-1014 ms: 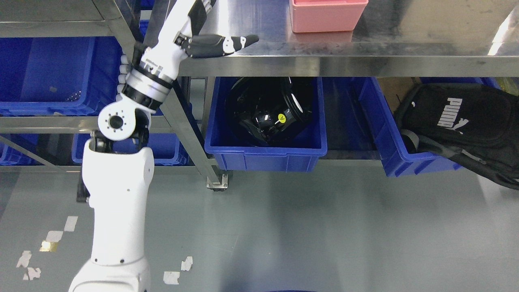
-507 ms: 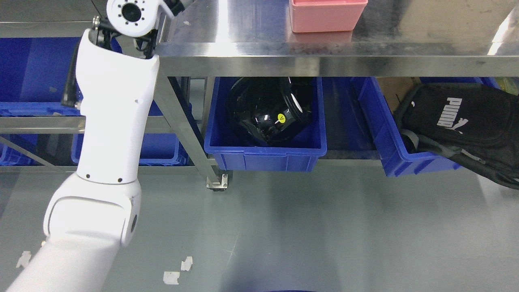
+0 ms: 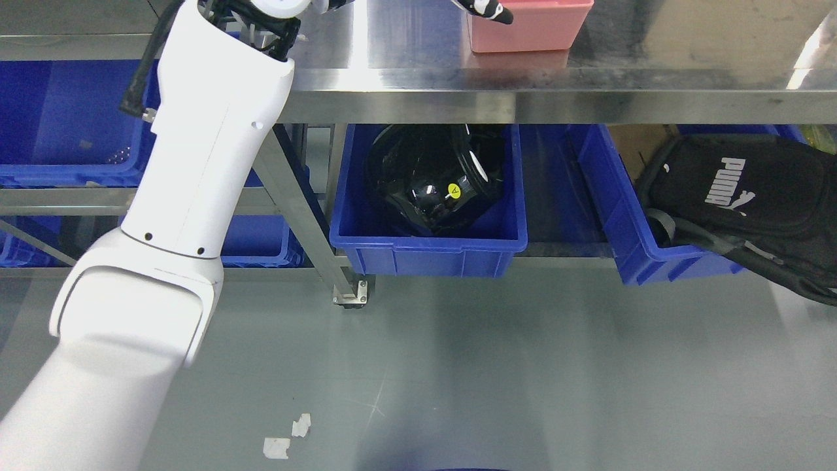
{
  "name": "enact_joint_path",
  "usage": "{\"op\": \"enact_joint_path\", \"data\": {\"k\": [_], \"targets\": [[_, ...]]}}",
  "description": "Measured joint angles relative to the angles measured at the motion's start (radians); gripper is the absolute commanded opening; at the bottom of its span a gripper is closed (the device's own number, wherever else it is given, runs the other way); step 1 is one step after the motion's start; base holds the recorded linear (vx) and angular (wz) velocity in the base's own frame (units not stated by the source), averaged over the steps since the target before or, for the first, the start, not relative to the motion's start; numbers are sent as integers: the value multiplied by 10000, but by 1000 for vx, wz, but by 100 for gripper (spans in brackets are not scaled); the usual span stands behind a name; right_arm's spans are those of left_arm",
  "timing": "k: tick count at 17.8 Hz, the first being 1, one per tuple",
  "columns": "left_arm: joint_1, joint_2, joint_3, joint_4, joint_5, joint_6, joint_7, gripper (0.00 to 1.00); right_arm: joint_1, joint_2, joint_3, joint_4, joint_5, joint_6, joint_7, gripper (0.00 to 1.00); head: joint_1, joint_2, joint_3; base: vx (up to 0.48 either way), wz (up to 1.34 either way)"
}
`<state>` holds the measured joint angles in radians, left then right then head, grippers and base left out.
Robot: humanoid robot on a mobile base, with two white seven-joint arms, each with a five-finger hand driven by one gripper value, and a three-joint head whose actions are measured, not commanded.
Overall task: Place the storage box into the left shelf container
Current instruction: 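Grasp the pink box's edge with the left hand fingers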
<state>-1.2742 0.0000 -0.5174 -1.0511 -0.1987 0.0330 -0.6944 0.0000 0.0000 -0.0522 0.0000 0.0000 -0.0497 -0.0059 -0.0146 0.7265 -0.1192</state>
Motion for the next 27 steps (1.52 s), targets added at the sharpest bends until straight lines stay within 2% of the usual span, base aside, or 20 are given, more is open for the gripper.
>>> {"op": "enact_joint_path", "data": {"k": [8,20,25,26,27], "targets": [[-180,0,-1044,705,-83,38,104,88,0,0,0,0,0,1,30,100,0,0,0,0,0],[-229,0,-1756,1104,-308,71,232,64,0,0,0,0,0,8,38,100,0,0,0,0,0],[-200,0,-1882,1287,-447,190,110,47,-1,0,0,0,0,20,45,100,0,0,0,2,1],[-201,0,-1882,1314,-458,179,144,41,0,0,0,0,0,30,51,100,0,0,0,12,3],[-201,0,-1865,1337,-466,113,145,31,0,0,0,0,0,36,69,100,0,0,0,0,0]]}}
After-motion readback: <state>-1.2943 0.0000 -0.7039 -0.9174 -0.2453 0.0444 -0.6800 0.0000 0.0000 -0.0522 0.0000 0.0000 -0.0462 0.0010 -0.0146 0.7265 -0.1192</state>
